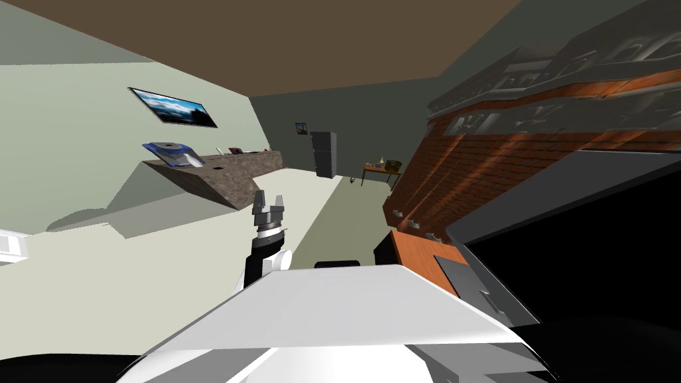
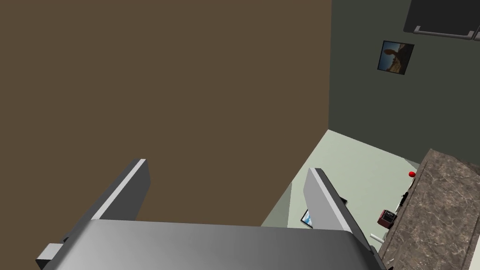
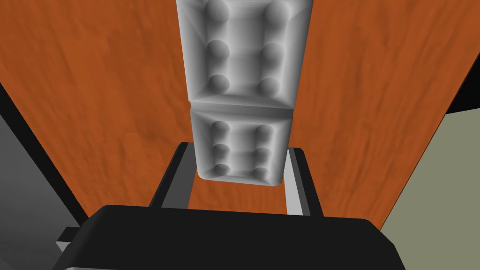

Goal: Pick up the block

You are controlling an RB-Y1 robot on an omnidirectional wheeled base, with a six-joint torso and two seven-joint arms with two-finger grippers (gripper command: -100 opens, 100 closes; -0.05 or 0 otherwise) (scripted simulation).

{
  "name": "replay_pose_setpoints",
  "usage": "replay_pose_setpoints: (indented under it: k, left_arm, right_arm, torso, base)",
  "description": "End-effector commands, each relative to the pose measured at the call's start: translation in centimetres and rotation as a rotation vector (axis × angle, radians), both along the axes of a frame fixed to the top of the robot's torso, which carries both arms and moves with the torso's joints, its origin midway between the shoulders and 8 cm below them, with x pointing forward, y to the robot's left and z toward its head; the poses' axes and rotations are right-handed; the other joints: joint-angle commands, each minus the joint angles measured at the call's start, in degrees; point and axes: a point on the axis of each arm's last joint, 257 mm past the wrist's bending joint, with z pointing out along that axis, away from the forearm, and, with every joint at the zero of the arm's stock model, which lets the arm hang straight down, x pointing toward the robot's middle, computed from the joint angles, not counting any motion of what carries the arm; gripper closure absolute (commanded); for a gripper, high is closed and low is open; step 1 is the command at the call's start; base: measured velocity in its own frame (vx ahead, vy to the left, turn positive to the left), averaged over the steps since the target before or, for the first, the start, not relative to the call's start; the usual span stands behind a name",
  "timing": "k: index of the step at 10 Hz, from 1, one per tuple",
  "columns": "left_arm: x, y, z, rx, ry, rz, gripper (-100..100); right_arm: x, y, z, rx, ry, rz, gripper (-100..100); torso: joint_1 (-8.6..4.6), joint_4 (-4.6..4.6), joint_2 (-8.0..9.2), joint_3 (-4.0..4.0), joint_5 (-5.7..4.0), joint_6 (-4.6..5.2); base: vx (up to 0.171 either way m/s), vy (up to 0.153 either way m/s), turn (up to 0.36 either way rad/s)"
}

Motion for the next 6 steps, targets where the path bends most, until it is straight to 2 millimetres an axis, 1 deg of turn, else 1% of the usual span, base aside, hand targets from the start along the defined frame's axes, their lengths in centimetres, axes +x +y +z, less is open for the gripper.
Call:
replay_pose_setpoints:
  k: [1,2,3,4,5,6]
  left_arm:
    - [0.0,0.0,0.0,0.000,0.000,0.000,0]
    - [0.0,0.0,0.0,0.000,0.000,0.000,0]
    - [0.0,0.0,0.0,0.000,0.000,0.000,0]
    - [0.0,0.0,0.0,0.000,0.000,0.000,0]
    - [0.0,0.0,0.0,0.000,0.000,0.000,0]
    - [0.0,0.0,0.0,0.000,0.000,0.000,0]
  right_arm:
    - [-0.1,-1.4,1.2,0.000,0.002,0.012,100]
    - [-0.1,-1.4,1.2,0.000,0.002,0.012,100]
    - [-0.1,-2.5,2.0,-0.005,0.004,0.017,100]
    - [-0.1,-2.5,2.0,-0.005,0.004,0.017,100]
    - [-0.6,-2.9,2.2,-0.013,0.012,0.012,100]
    - [-0.1,-2.5,2.0,-0.005,0.004,0.017,100]
  torso:
    - [0.00,0.00,0.00,0.00,0.00,0.00]
    - [0.01,-0.02,0.00,-0.01,0.04,0.02]
    - [-0.09,-0.02,0.04,0.01,0.01,0.01]
    - [-0.13,-0.02,0.04,0.01,0.03,0.00]
    - [-0.18,-0.02,0.05,0.02,0.00,0.00]
    - [-0.27,-0.01,0.08,0.03,-0.01,0.00]
  base:
    - [0.022,0.090,-0.028]
    - [0.014,0.055,-0.018]
    - [0.013,0.051,-0.033]
    - [0.011,0.036,-0.015]
    - [0.005,0.010,0.003]
    - [0.000,0.000,0.000]
